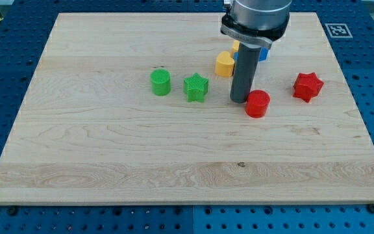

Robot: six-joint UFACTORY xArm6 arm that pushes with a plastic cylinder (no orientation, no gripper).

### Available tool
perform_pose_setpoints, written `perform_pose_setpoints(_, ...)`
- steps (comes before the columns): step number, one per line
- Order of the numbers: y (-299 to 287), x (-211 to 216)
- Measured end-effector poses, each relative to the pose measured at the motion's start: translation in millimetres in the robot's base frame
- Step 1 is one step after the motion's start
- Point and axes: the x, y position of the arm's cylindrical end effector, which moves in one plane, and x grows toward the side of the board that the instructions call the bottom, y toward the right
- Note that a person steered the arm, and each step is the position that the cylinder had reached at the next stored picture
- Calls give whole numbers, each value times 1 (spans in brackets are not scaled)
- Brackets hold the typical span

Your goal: Slightly push the green star towards the green circle

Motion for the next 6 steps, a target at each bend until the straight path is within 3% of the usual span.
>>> perform_pose_setpoints(2, -50, 4)
perform_pose_setpoints(6, -62, -13)
